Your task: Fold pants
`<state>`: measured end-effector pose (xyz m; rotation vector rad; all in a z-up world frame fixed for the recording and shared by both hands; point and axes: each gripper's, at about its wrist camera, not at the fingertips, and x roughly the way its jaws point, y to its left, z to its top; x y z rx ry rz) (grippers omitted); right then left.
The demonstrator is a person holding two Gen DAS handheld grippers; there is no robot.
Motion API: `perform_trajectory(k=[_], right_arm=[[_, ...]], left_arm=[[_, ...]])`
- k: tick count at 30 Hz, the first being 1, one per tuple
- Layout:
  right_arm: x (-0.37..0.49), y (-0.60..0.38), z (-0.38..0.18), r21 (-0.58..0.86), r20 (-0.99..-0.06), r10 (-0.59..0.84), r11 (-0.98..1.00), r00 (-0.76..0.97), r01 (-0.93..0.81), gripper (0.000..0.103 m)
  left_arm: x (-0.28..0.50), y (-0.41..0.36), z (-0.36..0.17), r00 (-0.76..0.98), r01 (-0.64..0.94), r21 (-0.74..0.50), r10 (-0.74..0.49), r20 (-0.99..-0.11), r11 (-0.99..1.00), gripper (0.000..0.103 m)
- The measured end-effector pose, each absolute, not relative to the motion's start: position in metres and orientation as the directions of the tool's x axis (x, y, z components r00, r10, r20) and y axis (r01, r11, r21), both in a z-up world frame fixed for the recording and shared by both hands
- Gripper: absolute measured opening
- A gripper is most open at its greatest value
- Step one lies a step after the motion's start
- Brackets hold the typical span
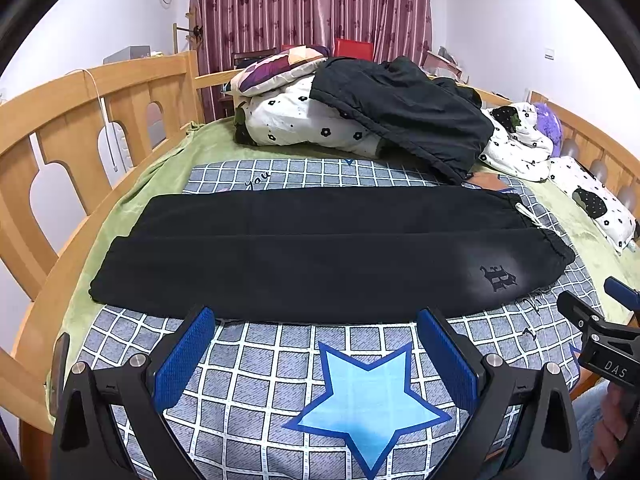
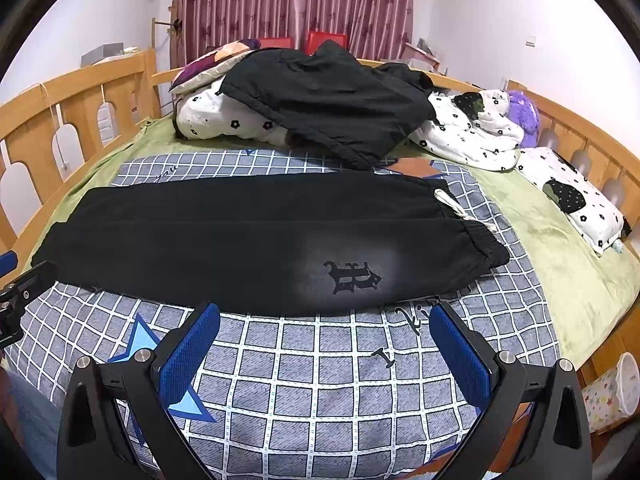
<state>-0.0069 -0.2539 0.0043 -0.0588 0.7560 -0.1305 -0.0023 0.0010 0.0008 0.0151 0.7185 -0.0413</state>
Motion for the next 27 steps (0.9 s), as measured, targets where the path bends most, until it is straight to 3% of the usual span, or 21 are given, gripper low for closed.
perform_trajectory(k=[27], right_arm=[[-0.0055,-0.2506,0.0078,-0.096,-0.665,-0.151,0.988,0.732,0.117,0.102]], left_arm=[[-0.0015,-0.0053,0.0043,0.752,0.060,-0.002,-0.046,-0.658,0.998,0.102]])
